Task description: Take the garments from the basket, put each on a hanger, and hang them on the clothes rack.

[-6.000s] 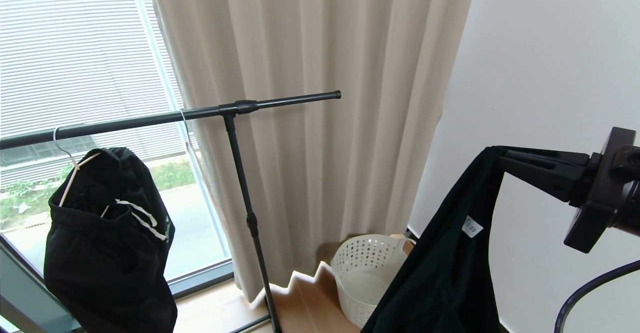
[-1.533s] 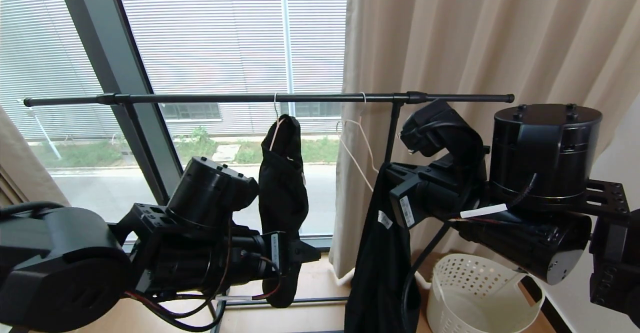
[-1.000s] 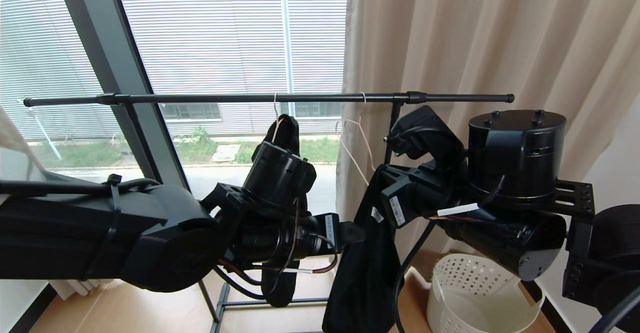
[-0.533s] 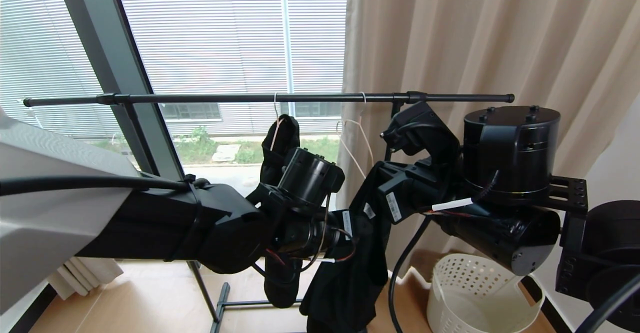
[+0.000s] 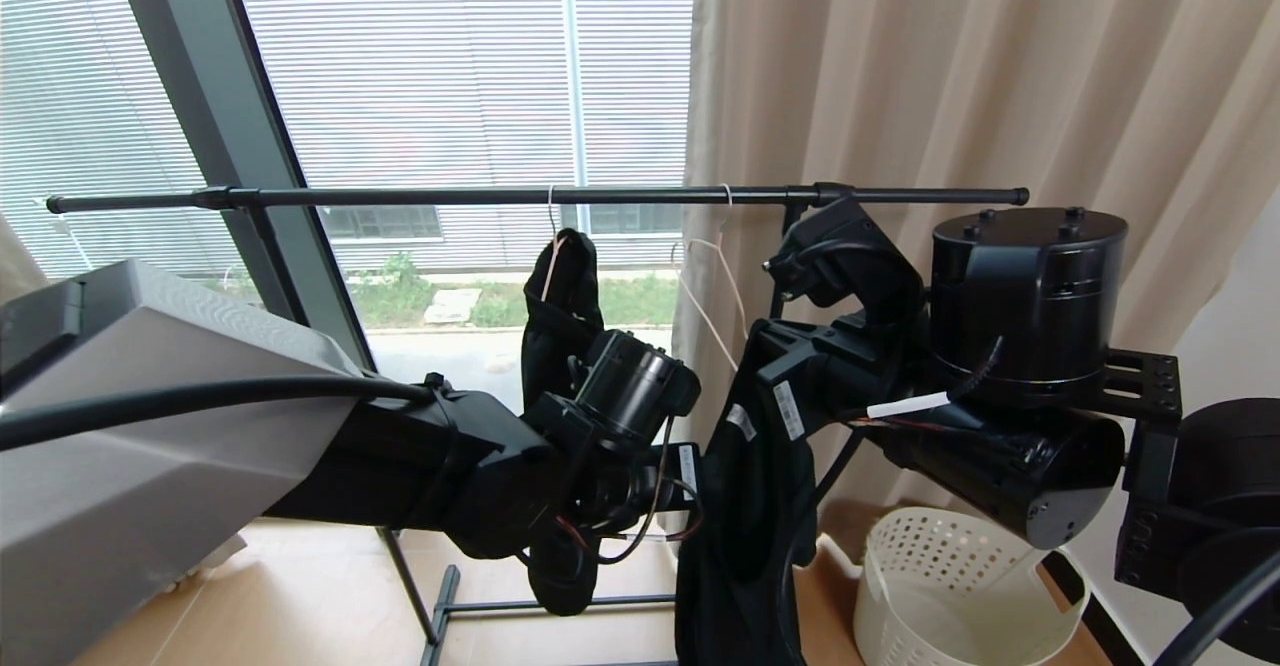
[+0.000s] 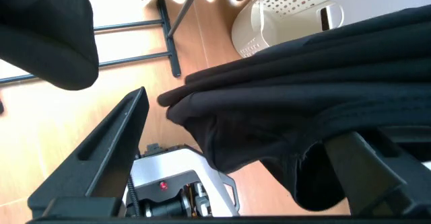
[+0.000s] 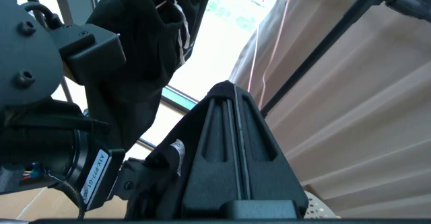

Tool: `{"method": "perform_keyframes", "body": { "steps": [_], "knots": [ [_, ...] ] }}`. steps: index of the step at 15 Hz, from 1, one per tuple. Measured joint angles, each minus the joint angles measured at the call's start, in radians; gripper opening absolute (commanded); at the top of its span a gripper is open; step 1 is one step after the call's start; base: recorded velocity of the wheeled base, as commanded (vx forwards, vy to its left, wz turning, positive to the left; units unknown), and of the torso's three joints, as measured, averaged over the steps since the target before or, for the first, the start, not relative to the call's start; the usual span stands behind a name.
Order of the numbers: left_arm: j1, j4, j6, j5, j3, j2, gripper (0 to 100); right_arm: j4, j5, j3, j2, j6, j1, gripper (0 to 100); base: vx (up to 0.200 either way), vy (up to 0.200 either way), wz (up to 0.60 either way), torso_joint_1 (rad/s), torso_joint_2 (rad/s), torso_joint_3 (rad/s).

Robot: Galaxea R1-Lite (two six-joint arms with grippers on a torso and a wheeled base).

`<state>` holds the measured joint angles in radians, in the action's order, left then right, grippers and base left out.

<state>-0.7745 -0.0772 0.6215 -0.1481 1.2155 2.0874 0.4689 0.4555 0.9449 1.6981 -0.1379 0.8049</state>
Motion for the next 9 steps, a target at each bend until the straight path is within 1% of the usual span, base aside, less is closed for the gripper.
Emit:
{"method": "perform_keyframes", "body": {
  "steps": [5,7,8,9],
  "knots": [
    [0.002,-0.001,-0.001,-0.002,-0.019,0.005,100,0.0,0.0,0.0,-0.005,0.0,0.0,0,0.0,0.0,0.0,0.0,0.0,0.0],
    [0.003,-0.002,-0.002,-0.022,-0.027,0.005,100,0.0,0.0,0.0,-0.005,0.0,0.0,0,0.0,0.0,0.0,0.0,0.0,0.0],
    [0.003,-0.003,-0.001,-0.027,-0.03,0.005,0,0.0,0.0,0.0,-0.006,0.0,-0.001,0,0.0,0.0,0.0,0.0,0.0,0.0],
    [0.003,-0.003,-0.001,-0.03,-0.036,0.005,0,0.0,0.0,0.0,-0.007,0.0,-0.001,0,0.0,0.0,0.0,0.0,0.0,0.0]
  ]
}}
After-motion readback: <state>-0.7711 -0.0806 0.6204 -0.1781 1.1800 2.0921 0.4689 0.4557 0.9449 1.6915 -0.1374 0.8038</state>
